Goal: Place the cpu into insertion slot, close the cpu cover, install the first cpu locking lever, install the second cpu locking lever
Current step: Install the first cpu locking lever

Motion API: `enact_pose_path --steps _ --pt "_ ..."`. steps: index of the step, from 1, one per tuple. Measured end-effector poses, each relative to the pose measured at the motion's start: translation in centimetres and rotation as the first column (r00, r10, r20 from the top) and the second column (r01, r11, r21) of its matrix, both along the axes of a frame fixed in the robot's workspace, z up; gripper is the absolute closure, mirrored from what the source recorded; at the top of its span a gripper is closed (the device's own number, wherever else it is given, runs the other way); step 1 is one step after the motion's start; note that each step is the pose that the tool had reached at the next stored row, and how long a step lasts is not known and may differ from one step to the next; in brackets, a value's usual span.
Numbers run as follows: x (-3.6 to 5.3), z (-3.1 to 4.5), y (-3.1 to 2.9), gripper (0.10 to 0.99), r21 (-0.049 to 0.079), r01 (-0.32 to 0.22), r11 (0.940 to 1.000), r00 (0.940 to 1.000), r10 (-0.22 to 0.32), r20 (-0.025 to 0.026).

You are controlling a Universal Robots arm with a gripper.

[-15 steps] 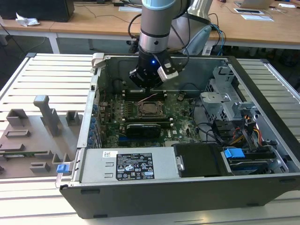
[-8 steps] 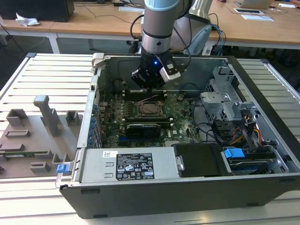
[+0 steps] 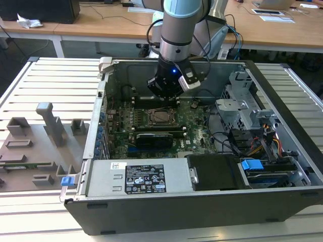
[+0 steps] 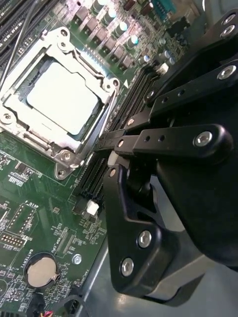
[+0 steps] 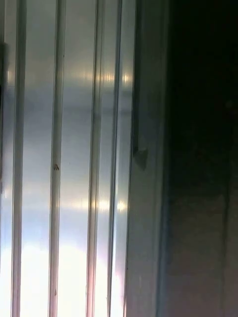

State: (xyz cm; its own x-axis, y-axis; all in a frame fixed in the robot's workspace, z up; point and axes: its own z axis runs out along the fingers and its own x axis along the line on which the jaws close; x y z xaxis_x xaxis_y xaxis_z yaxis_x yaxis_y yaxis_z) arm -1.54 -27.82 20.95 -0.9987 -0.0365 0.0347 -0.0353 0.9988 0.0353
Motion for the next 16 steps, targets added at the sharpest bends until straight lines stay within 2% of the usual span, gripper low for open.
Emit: enact_pose_path --steps 6,16 --pt "0.12 -0.48 -0.02 0.980 0.000 0.000 1.0000 1.0000 0.000 -0.0005" --pt "0.12 -0.81 -0.14 0.980 0.001 0.000 1.0000 1.0000 0.000 -0.0005"
